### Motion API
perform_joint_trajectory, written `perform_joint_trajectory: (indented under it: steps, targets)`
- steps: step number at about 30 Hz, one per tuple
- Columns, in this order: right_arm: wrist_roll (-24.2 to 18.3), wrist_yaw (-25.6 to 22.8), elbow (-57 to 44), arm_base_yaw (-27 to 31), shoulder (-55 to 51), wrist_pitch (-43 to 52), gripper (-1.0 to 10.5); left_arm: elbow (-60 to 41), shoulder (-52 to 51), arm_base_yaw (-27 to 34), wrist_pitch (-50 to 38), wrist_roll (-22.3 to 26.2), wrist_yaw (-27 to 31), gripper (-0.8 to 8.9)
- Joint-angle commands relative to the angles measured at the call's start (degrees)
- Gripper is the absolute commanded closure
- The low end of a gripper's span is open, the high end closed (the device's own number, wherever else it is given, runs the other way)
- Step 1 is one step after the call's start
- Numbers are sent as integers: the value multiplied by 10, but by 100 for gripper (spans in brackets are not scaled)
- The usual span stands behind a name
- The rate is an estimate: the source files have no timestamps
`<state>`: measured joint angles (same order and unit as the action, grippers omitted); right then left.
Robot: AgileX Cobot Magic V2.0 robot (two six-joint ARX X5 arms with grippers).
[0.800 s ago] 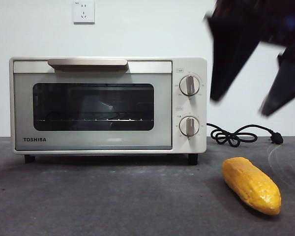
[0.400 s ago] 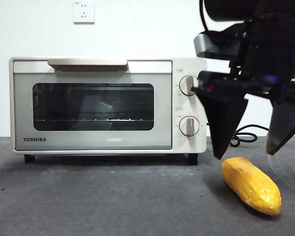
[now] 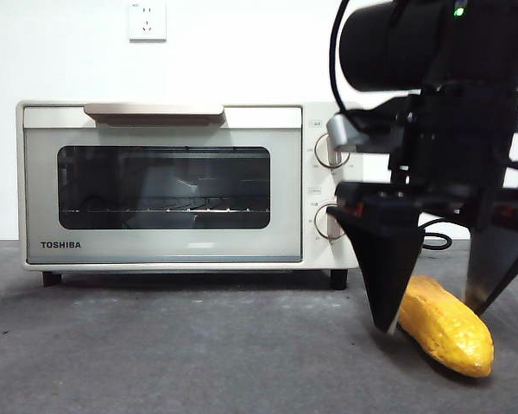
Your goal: Take the corn from the table,put the corn in the oven
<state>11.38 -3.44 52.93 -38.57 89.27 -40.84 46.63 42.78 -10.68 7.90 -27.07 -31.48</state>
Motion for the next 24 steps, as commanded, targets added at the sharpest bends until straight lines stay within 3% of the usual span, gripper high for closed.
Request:
perform_joint_trajectory:
  steps: [1, 5, 13, 19, 24]
  targets:
    - [4, 2, -1, 1, 15, 1, 625, 1, -2, -2, -2, 7, 0, 817]
    - [4, 3, -1, 1, 17, 5, 952, 1, -2, -2, -2, 7, 0, 817]
    - [4, 2, 0, 0, 1, -23, 958, 1, 3, -2, -2, 10, 0, 817]
    - [5, 5, 1, -1, -76, -48, 958, 1, 25, -6, 2, 28, 0, 818]
    - [6, 53, 2, -1, -187, -56, 958, 1, 58, -22, 0, 54, 2, 819]
